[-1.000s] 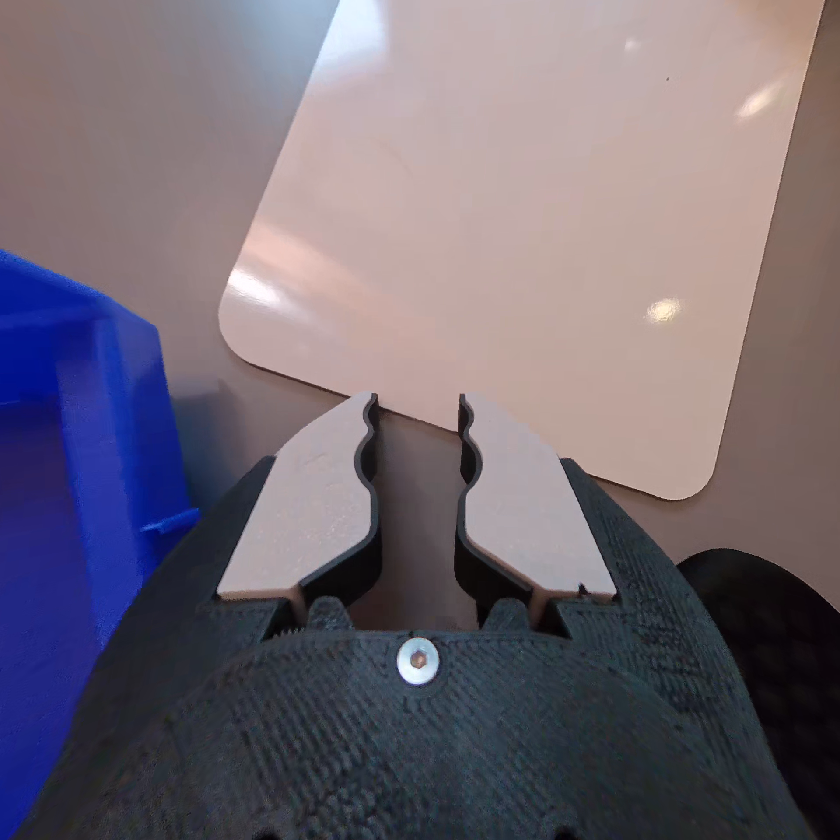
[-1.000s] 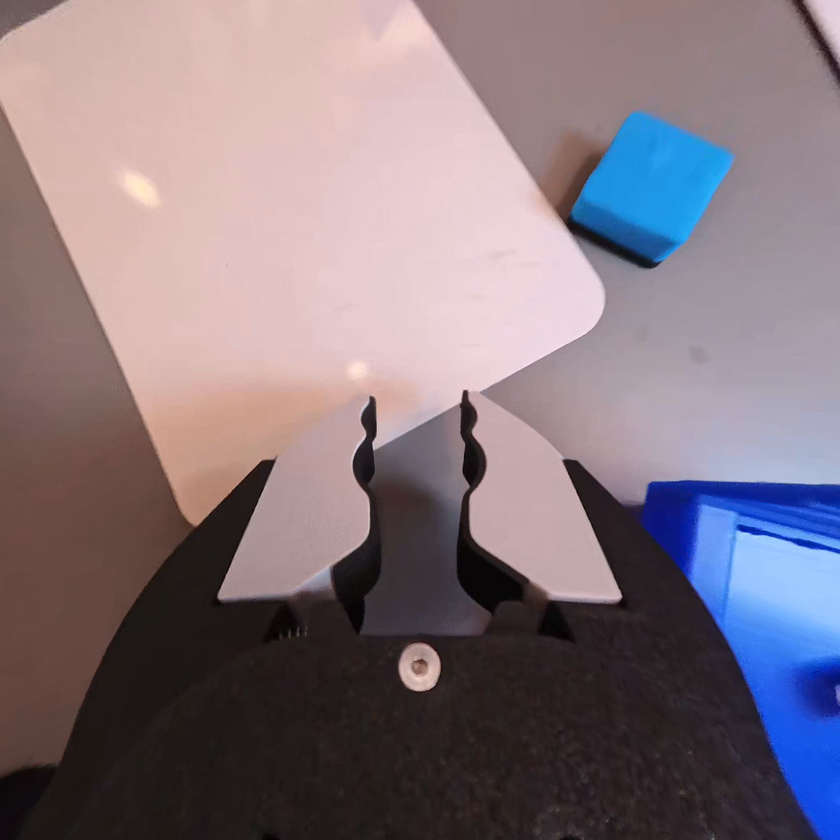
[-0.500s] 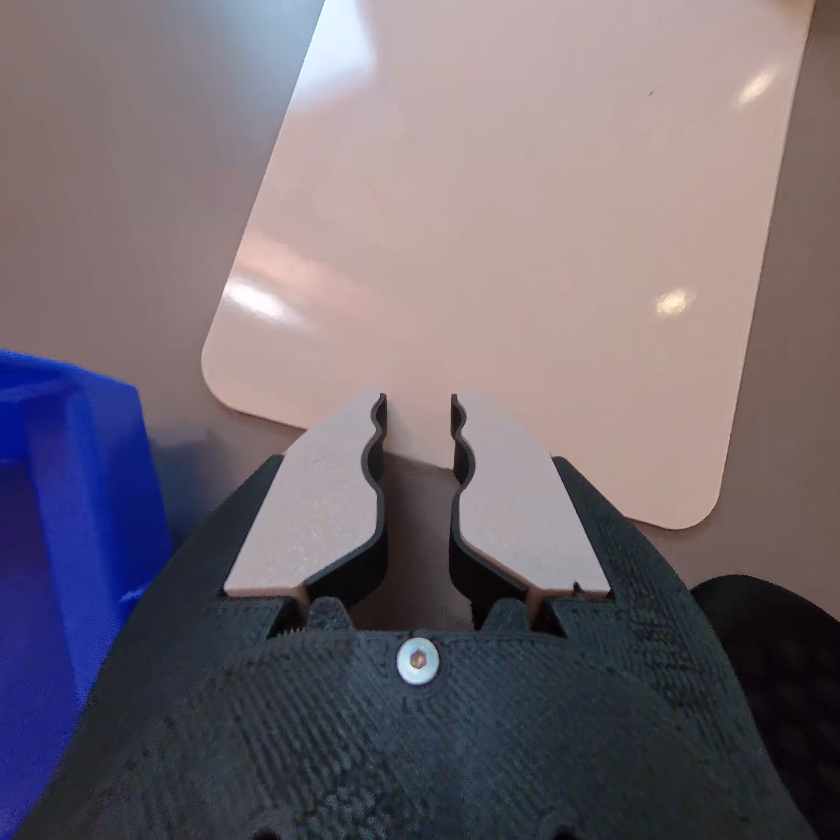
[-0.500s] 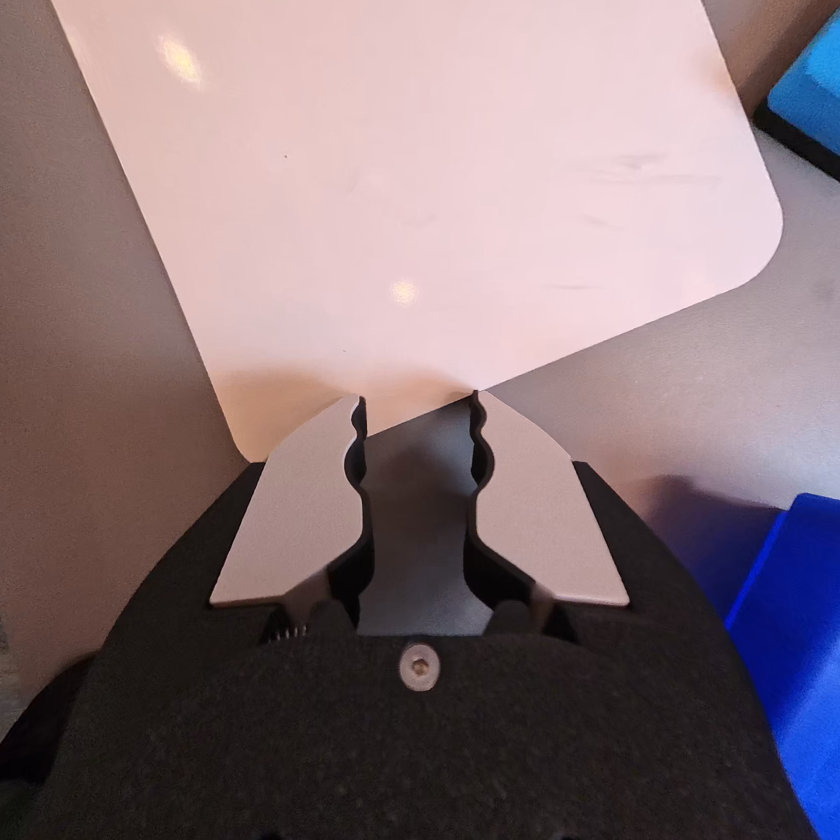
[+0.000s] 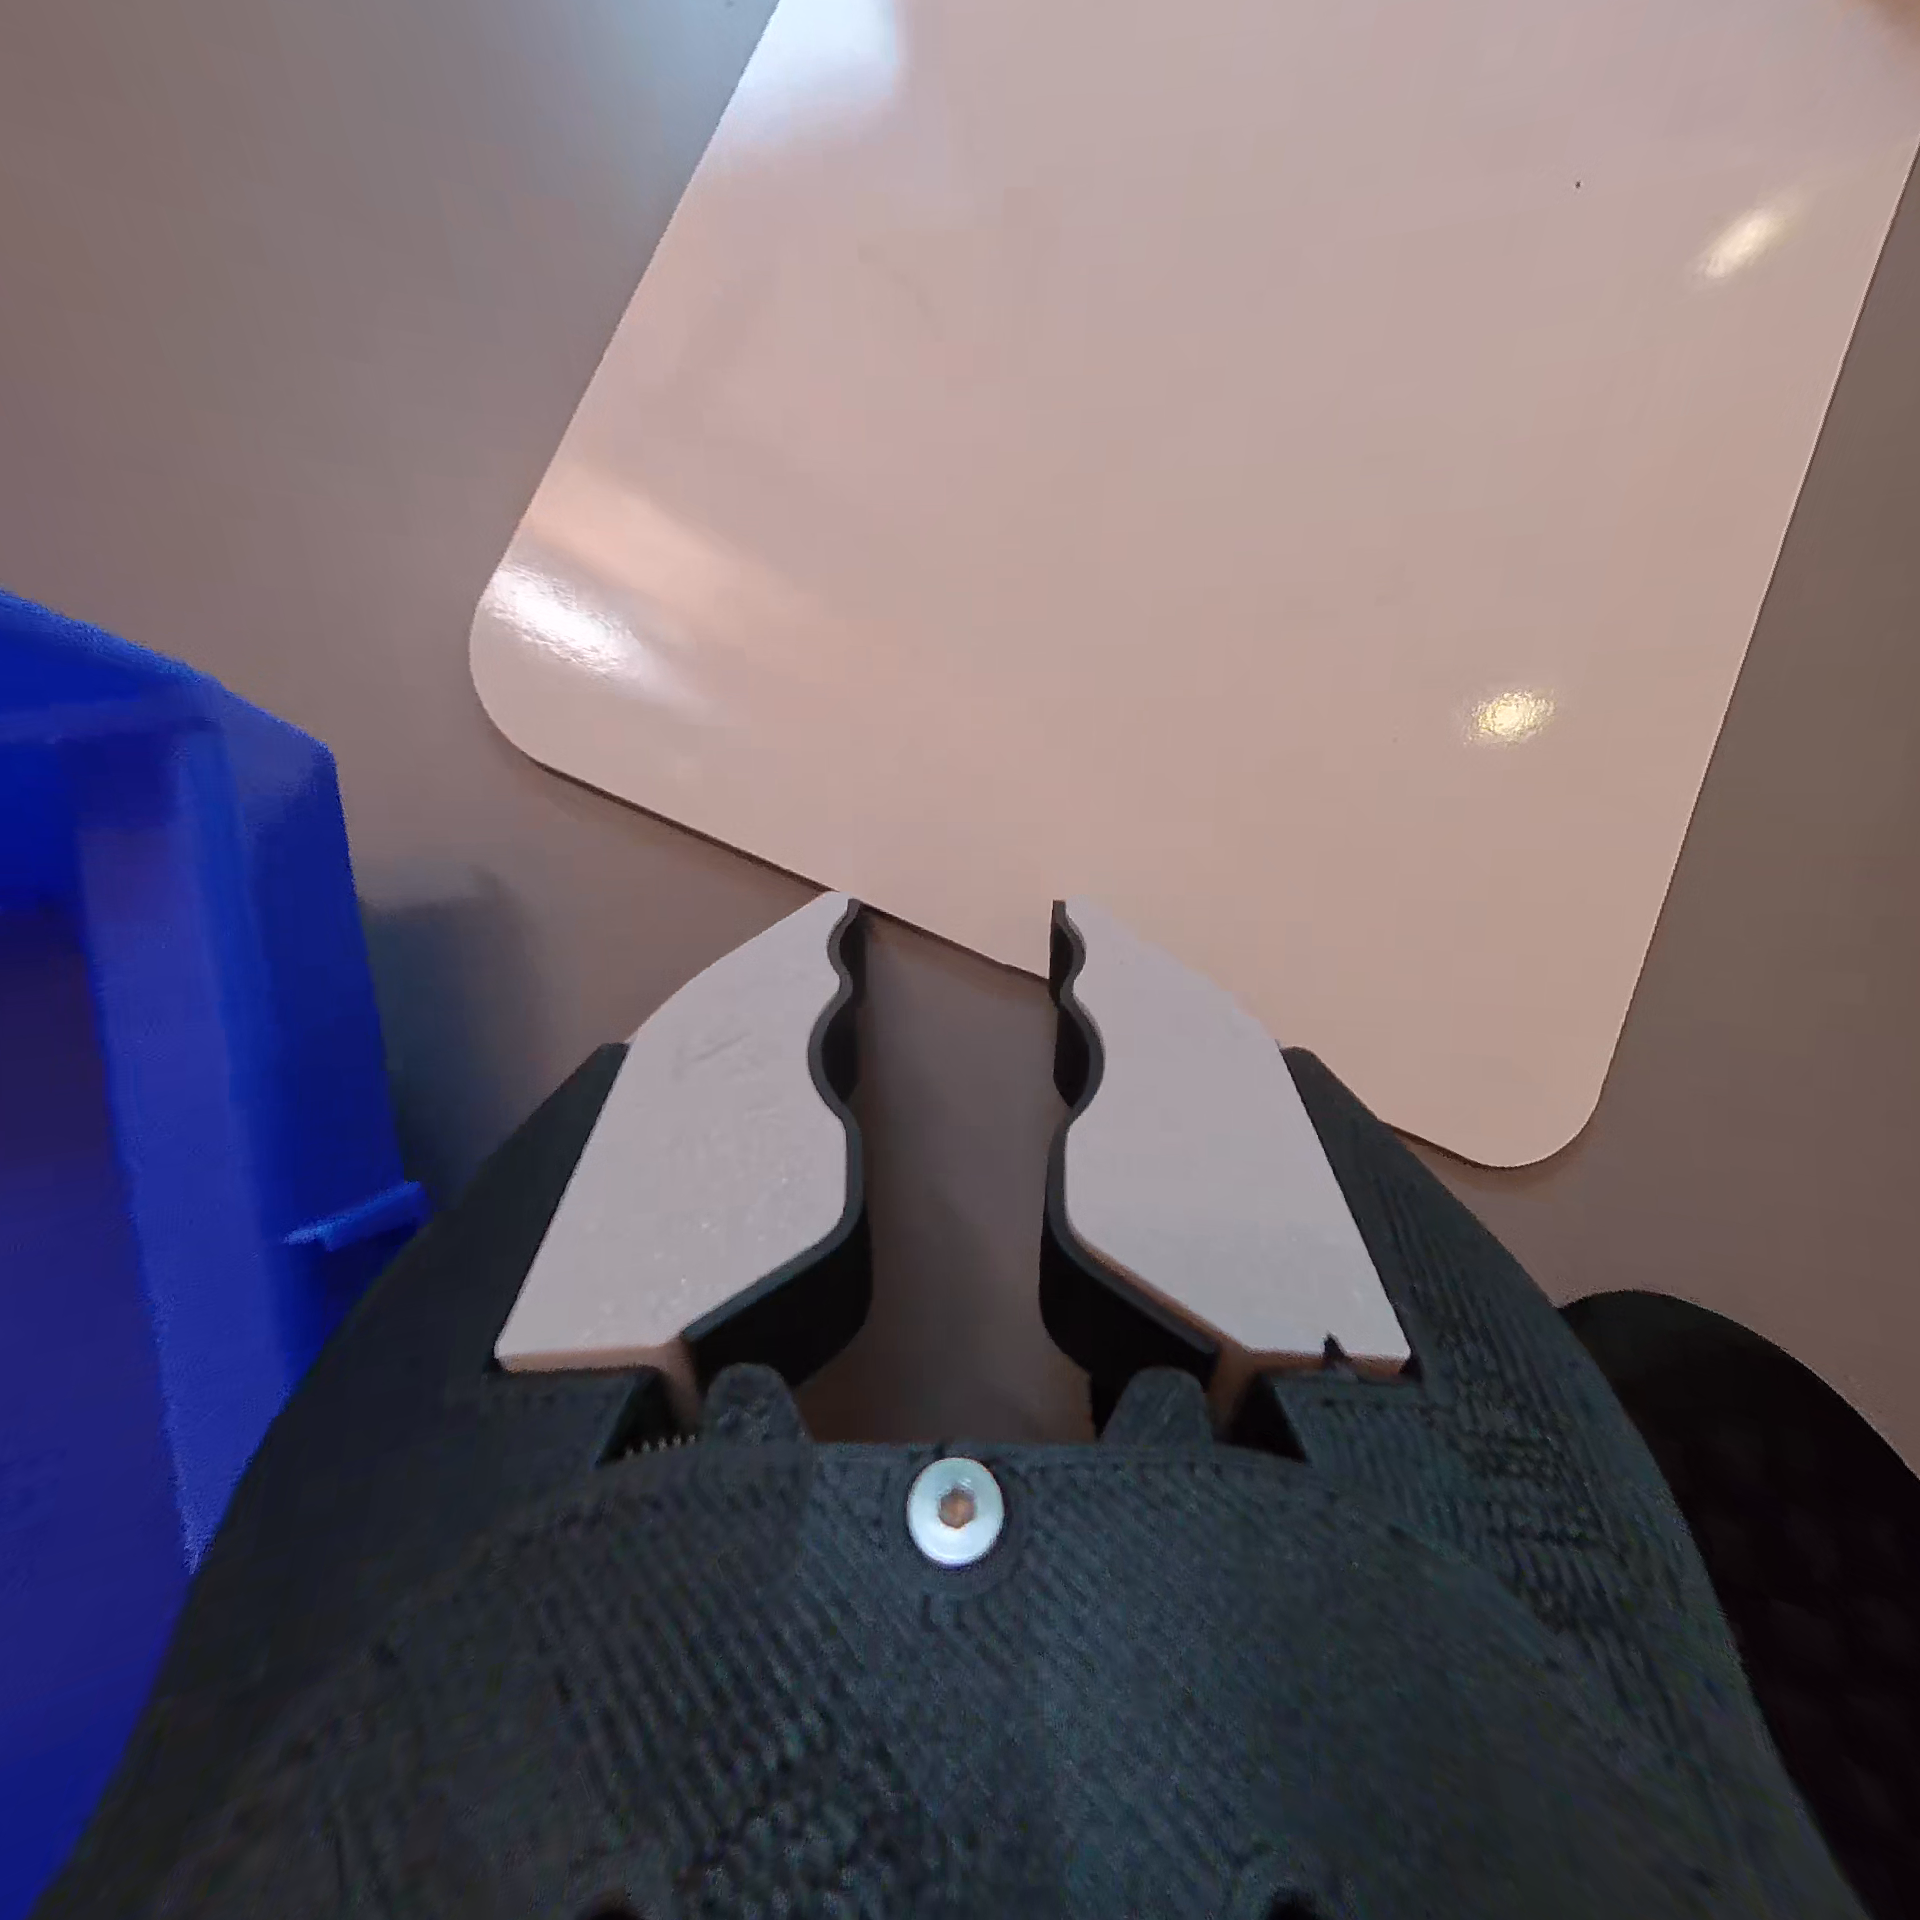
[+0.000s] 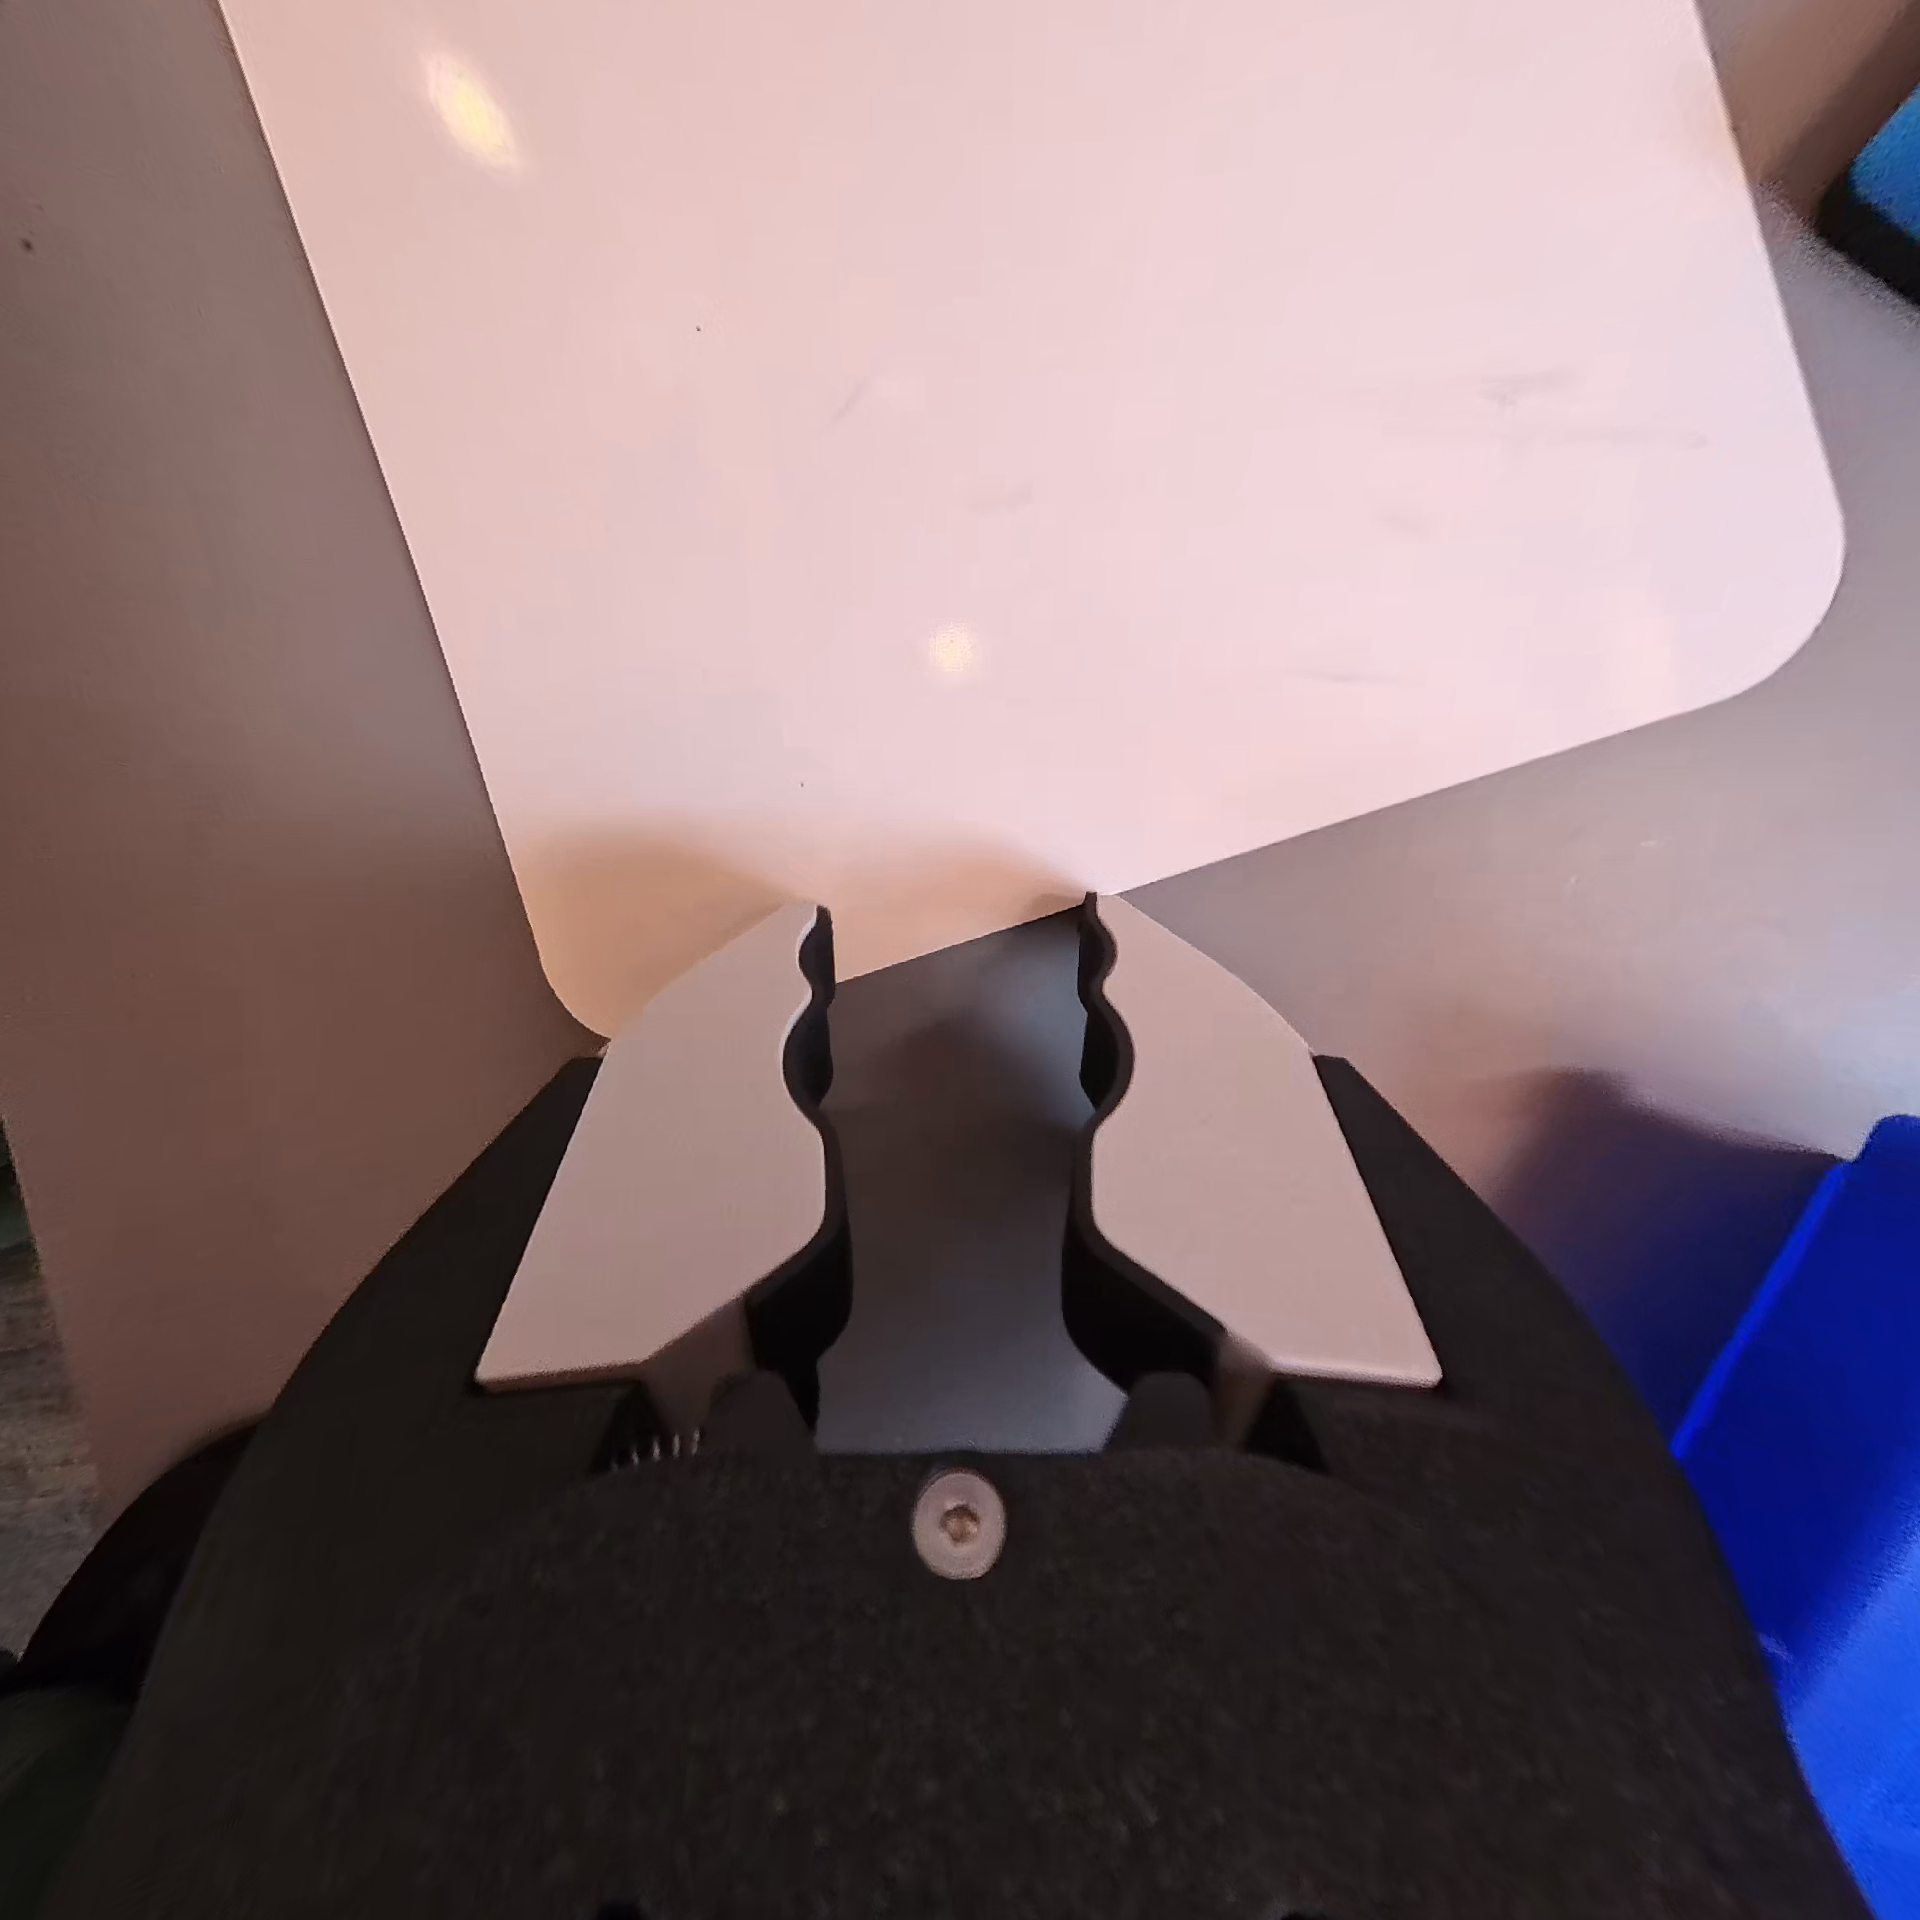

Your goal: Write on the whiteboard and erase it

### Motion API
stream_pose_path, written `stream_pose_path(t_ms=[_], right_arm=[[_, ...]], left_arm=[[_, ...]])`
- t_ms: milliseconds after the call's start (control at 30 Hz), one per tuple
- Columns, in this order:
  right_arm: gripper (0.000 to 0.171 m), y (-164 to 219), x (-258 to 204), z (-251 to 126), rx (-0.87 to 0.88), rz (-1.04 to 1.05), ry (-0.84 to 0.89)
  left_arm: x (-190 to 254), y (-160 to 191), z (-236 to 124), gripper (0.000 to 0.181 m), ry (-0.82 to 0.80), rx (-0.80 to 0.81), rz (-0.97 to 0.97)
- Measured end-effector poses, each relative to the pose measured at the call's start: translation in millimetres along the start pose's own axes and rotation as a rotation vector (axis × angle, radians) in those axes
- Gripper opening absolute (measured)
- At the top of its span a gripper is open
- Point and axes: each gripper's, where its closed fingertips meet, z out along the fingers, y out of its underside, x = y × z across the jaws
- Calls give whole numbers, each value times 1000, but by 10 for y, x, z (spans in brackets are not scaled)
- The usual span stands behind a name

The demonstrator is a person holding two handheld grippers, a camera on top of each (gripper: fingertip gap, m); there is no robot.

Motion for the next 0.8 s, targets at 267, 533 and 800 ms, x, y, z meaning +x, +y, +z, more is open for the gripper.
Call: stream_pose_path(t_ms=[267,533,800], right_arm=[[40,101,-39,-103,-60,-17,-1],[42,-867,375,-574,514,-145,357],[41,-1222,539,-787,898,-98,565]], left_arm=[[77,-92,79,34,11,20,42],[-68,-742,-367,20,-166,435,135],[-581,-823,-1185,0,-483,735,5]])
